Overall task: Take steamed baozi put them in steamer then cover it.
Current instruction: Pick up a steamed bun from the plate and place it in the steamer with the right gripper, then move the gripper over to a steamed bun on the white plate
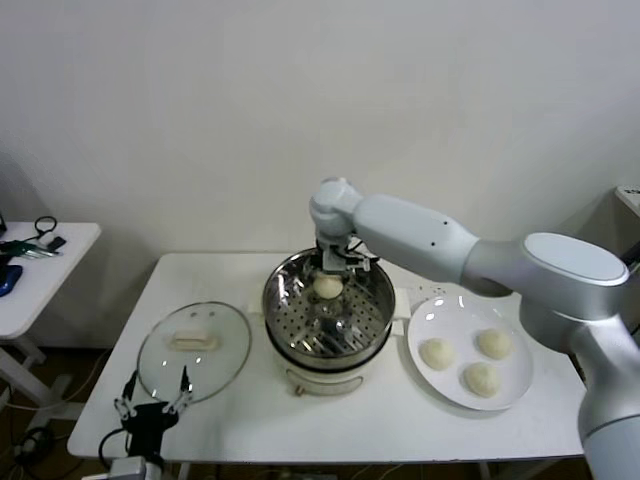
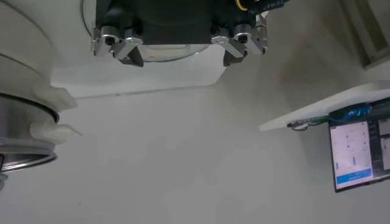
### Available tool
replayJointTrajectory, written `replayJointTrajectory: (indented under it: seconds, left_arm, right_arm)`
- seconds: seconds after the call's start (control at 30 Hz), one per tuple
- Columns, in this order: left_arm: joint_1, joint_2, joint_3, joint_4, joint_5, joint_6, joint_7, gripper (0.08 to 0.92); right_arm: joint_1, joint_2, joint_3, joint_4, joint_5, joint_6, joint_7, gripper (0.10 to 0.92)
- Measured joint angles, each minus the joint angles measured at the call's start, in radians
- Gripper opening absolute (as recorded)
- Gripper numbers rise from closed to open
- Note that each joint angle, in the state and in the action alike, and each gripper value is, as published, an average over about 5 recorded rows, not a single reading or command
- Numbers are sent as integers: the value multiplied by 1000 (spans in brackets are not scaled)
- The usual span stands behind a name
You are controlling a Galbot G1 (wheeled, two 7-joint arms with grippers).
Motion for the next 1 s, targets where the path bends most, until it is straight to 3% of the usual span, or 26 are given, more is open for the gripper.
replayJointTrajectory:
  seconds: [0.53,0.8,1.0]
  left_arm:
    - [-9,-4,15,-1,-5,11,-11,823]
    - [-4,5,15,-13,-7,16,-14,823]
    - [5,7,16,-28,-8,18,-14,823]
  right_arm:
    - [70,-54,-5,66,77,7,-21,823]
    - [181,-183,-74,152,242,-74,24,823]
    - [283,-328,-185,230,438,-247,77,823]
